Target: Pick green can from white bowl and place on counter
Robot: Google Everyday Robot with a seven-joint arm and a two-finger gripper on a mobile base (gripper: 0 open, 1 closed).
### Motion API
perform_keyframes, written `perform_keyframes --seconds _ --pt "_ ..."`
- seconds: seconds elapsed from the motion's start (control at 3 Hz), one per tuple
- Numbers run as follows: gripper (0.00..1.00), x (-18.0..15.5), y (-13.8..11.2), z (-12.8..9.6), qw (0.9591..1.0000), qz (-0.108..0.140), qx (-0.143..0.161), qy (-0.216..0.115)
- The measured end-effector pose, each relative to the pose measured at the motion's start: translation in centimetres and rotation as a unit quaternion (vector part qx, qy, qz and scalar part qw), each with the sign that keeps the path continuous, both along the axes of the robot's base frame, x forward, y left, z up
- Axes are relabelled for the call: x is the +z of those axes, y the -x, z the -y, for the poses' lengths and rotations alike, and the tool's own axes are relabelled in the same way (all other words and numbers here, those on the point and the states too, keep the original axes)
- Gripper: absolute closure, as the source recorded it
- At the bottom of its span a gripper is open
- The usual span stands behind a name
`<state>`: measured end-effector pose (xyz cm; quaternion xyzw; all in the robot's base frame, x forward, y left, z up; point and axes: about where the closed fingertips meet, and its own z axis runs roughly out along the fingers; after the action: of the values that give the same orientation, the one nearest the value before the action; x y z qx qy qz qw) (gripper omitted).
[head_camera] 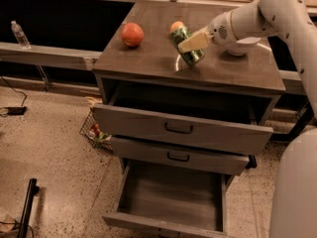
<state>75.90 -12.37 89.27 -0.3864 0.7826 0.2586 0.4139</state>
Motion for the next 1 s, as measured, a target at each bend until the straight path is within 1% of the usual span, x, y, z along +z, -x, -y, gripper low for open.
perform_keyframes --seconds 0.33,0.67,1.0 --pt "0.3 -0.79 0.48 0.31 0.9998 -0.01 -0.009 0.011" --pt "0.06 -1.33 0.85 0.5 0.9996 -0.015 -0.015 0.019" --pt "0.0 -1.58 1.05 0.57 0.9995 -0.016 -0.017 0.022"
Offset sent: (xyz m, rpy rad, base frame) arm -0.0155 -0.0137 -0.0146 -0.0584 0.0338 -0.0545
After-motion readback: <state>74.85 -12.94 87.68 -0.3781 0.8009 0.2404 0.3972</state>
